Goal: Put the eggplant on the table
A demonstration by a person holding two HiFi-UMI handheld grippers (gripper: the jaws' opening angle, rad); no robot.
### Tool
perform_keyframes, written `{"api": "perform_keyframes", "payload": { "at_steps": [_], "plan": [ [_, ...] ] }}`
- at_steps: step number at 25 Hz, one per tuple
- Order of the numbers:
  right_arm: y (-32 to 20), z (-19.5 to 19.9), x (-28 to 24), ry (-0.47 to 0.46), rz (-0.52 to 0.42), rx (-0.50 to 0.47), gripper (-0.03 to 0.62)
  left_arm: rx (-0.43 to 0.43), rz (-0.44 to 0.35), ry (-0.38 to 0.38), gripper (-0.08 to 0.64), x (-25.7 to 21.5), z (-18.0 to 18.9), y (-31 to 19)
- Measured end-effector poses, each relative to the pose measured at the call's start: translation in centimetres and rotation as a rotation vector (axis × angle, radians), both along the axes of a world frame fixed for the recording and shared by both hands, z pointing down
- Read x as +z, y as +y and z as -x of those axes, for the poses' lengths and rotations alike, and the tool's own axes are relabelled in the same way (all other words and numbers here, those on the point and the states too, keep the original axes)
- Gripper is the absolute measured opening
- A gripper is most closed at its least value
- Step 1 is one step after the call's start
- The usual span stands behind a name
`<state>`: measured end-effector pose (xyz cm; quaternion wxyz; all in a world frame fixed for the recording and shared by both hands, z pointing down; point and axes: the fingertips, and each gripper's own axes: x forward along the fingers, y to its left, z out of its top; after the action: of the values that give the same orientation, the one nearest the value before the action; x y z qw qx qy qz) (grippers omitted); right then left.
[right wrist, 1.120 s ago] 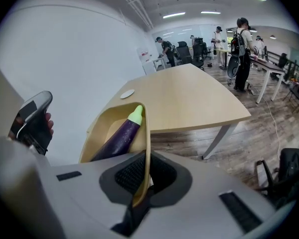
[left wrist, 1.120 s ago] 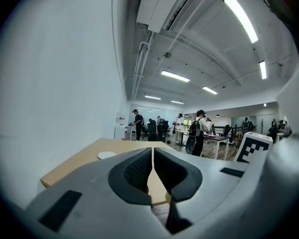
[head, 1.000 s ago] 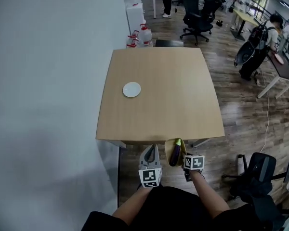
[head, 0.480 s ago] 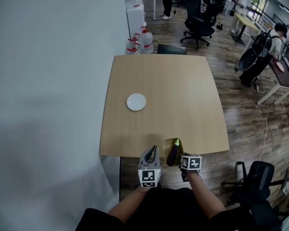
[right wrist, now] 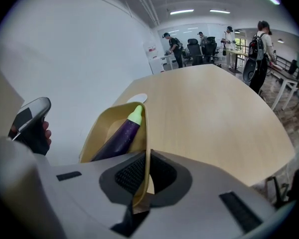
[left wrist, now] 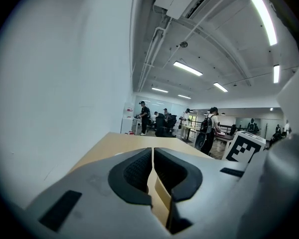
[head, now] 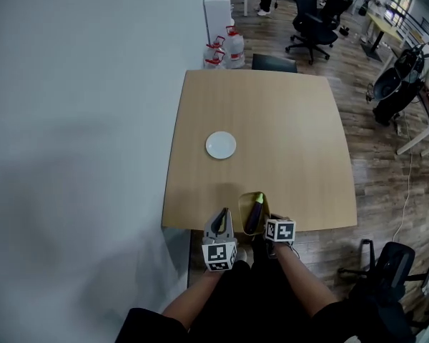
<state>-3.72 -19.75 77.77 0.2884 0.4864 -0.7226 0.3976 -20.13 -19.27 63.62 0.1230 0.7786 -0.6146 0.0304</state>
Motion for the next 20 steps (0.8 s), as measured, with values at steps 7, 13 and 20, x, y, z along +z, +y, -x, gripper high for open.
{"api": "perform_keyframes", "payload": {
  "at_steps": [7, 13, 20],
  "plan": [
    [-1.8, 4.5, 3.3, -0.007, 0.019, -0.064, 0.063, -0.089, 0.050, -0.015, 0.023, 1.9, 4.1, -0.4],
    [-3.6, 6.2, 6.0, 0.027, 0.058, -0.073, 0.063, -0.168, 0.099, -0.034, 0.023, 3.6, 6.2, -0.5],
    [-6.9, 8.2, 8.1, 0.040, 0.072, -0.017, 0.063, -0.207, 0.151, -0.060, 0.023, 4.8, 8.6, -1.1]
  ]
}}
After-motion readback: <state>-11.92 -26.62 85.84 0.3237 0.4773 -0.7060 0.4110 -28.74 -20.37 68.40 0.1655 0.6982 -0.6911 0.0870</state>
